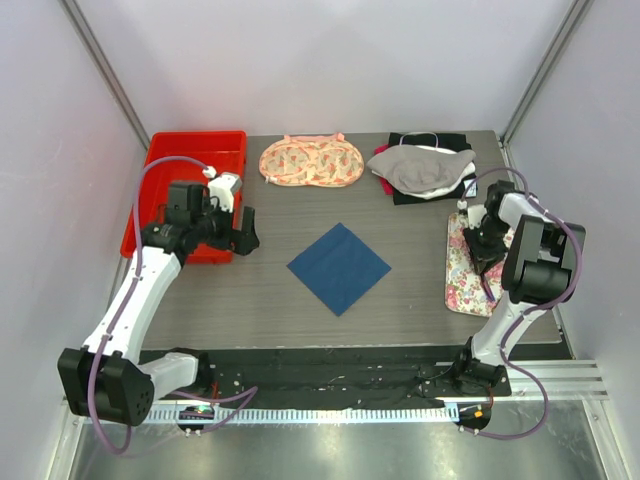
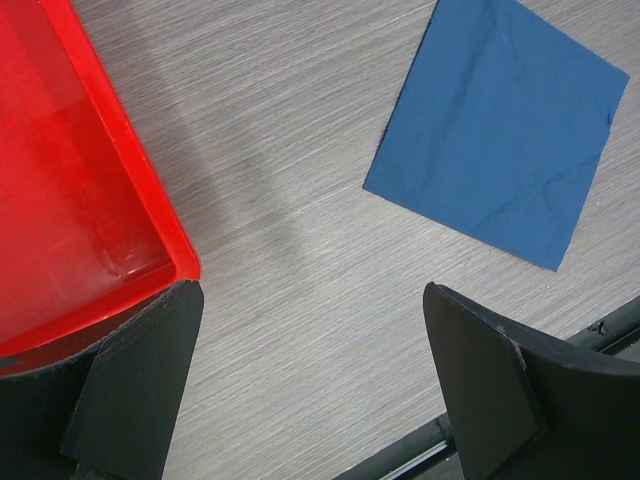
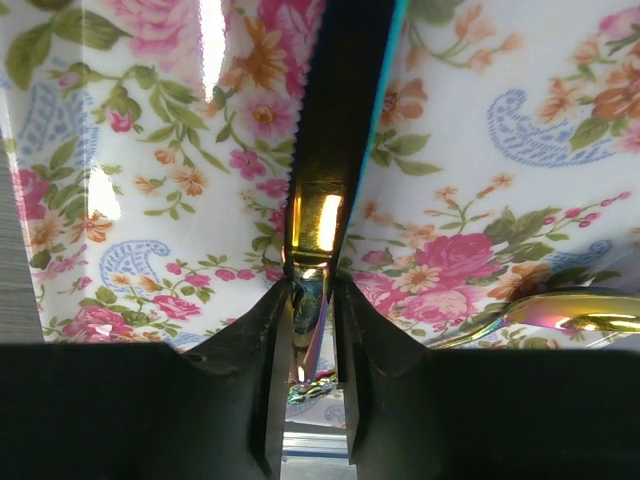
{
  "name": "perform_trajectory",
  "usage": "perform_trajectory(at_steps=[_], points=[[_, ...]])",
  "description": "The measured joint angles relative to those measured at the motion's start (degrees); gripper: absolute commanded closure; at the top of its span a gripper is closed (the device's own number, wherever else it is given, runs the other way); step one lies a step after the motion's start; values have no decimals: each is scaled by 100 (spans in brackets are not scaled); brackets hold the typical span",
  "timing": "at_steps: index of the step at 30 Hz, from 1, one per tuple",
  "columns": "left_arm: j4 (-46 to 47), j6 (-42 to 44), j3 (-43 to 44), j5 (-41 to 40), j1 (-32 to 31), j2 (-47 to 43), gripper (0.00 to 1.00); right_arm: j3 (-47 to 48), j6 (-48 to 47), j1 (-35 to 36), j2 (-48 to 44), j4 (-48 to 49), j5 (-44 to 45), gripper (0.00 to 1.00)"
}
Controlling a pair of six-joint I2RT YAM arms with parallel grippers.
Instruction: Place the utensils on the paper napkin and roll it up
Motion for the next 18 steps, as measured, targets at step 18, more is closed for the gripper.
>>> perform_trajectory(at_steps=[18], points=[[144, -195, -4, -170, -7, 173, 2, 264, 894, -17, -605, -142, -671, 99]])
